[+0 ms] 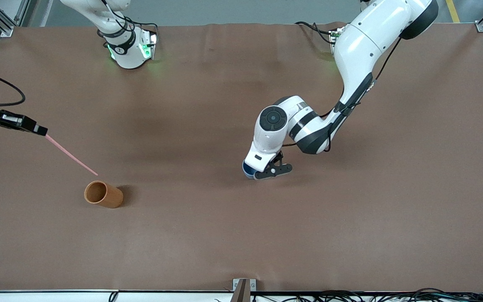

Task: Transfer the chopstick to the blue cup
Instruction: 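Lift the chopstick out with the right gripper while the left gripper moves the cup, then carry the chopstick over the blue cup while the left gripper releases and withdraws, then lower the pink chopstick into the blue cup with the right gripper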

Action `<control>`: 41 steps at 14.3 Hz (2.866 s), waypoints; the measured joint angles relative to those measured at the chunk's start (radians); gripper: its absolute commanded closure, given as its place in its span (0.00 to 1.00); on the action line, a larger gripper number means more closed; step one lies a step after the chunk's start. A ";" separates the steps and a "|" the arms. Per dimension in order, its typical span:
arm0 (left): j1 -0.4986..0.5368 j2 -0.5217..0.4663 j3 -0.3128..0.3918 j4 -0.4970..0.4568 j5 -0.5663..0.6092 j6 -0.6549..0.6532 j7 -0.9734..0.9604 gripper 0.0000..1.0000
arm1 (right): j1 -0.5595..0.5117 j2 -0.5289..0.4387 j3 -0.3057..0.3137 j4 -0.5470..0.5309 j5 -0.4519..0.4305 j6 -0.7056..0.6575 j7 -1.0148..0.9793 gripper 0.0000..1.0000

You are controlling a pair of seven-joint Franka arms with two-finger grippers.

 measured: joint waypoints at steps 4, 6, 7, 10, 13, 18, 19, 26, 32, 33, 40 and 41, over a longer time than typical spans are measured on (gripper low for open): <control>0.027 -0.061 -0.004 0.041 0.001 -0.091 0.061 0.00 | 0.187 0.009 0.010 0.022 -0.029 0.018 0.314 0.97; 0.061 -0.158 -0.001 0.056 -0.041 -0.181 0.177 0.00 | 0.287 0.032 0.012 0.048 -0.035 0.051 0.490 0.97; 0.077 -0.213 0.014 0.057 -0.077 -0.226 0.249 0.00 | 0.334 0.049 0.013 0.069 -0.036 0.072 0.575 0.97; 0.088 -0.355 0.150 0.055 -0.221 -0.316 0.505 0.00 | 0.473 0.124 0.015 0.142 -0.038 0.146 0.813 0.97; 0.096 -0.464 0.283 0.055 -0.351 -0.395 0.756 0.00 | 0.577 0.210 0.014 0.216 -0.039 0.221 0.961 0.97; 0.123 -0.623 0.436 0.054 -0.438 -0.570 1.087 0.00 | 0.694 0.356 0.013 0.274 -0.039 0.400 1.032 0.98; 0.142 -0.651 0.438 0.054 -0.438 -0.604 1.114 0.00 | 0.707 0.382 0.013 0.280 -0.039 0.417 1.032 0.98; 0.199 -0.731 0.422 0.053 -0.439 -0.705 1.161 0.00 | 0.758 0.460 0.012 0.294 -0.072 0.427 1.032 0.97; 0.199 -0.732 0.420 0.058 -0.439 -0.708 1.161 0.00 | 0.754 0.460 0.004 0.314 -0.071 0.424 1.032 0.97; 0.199 -0.732 0.420 0.058 -0.439 -0.710 1.161 0.00 | 0.753 0.459 0.004 0.321 -0.066 0.417 1.033 0.97; 0.204 -0.732 0.421 0.058 -0.439 -0.713 1.161 0.00 | 0.758 0.455 0.006 0.331 -0.035 0.345 1.034 0.96; 0.204 -0.732 0.421 0.058 -0.439 -0.713 1.161 0.00 | 0.758 0.455 0.006 0.331 -0.035 0.343 1.034 0.94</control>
